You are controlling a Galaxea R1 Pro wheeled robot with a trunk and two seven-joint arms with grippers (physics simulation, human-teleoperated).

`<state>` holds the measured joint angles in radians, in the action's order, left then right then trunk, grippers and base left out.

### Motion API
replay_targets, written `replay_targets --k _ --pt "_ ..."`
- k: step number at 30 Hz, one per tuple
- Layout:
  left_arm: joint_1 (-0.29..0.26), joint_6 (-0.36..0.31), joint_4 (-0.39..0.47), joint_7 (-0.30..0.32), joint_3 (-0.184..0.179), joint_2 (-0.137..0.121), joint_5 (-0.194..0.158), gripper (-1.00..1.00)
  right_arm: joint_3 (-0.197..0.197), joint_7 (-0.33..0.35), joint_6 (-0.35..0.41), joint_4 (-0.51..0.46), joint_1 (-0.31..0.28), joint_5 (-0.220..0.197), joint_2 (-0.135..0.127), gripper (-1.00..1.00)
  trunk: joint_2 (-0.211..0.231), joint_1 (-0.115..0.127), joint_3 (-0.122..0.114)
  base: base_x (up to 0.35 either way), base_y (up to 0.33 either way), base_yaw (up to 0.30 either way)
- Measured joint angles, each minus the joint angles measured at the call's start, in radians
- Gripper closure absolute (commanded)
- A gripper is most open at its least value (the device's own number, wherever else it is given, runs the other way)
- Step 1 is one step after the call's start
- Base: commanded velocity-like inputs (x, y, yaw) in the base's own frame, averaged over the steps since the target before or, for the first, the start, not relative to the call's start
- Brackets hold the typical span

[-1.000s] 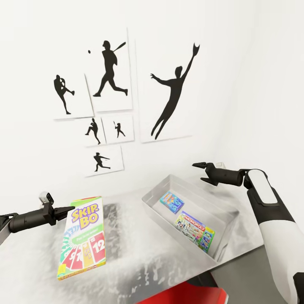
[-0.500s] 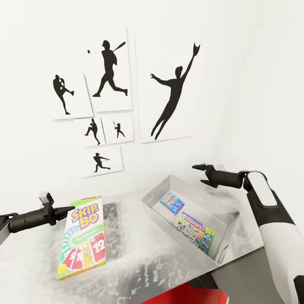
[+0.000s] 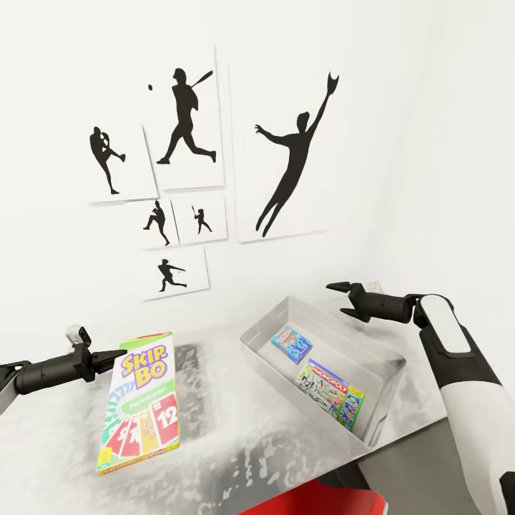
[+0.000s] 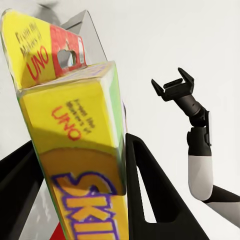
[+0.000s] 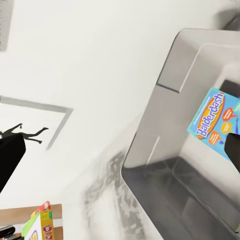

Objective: Put all the toys in the child's room - the three board games (two on the bed and one on the table), the two jigsaw puzzles on the table, and the tennis ball on the table - inside the toy box on the table in the child's room.

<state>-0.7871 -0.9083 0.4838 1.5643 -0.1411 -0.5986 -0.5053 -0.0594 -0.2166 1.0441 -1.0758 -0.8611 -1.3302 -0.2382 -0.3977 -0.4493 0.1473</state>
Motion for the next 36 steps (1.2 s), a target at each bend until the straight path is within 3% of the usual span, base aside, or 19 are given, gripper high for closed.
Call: replay_targets --k 23,29,34,36 --pt "0.0 0.0 0.0 0.0 0.001 0.0 0.0 1.0 -0.001 0.0 0.0 -0.001 0.015 -0.003 -0.005 -1.0 0.0 0.0 0.0 0.0 0.0 0.0" --pt "0.0 0.0 0.0 0.0 0.003 0.0 -0.001 1.0 -0.005 0.001 0.0 -0.066 0.063 -0.005 -0.014 -1.0 0.0 0.0 0.0 0.0 0.0 0.0" --pt "0.0 0.0 0.005 0.0 0.007 0.004 -0.001 1.0 -0.043 0.001 0.0 -0.187 0.137 -0.008 -0.016 -1.0 0.0 0.0 0.0 0.0 0.0 0.0" --pt "-0.003 -0.009 0.008 0.0 0.01 0.023 -0.001 1.0 -0.058 0.001 0.0 -0.262 0.19 -0.008 -0.016 -1.0 0.0 0.0 0.0 0.0 0.0 0.0"
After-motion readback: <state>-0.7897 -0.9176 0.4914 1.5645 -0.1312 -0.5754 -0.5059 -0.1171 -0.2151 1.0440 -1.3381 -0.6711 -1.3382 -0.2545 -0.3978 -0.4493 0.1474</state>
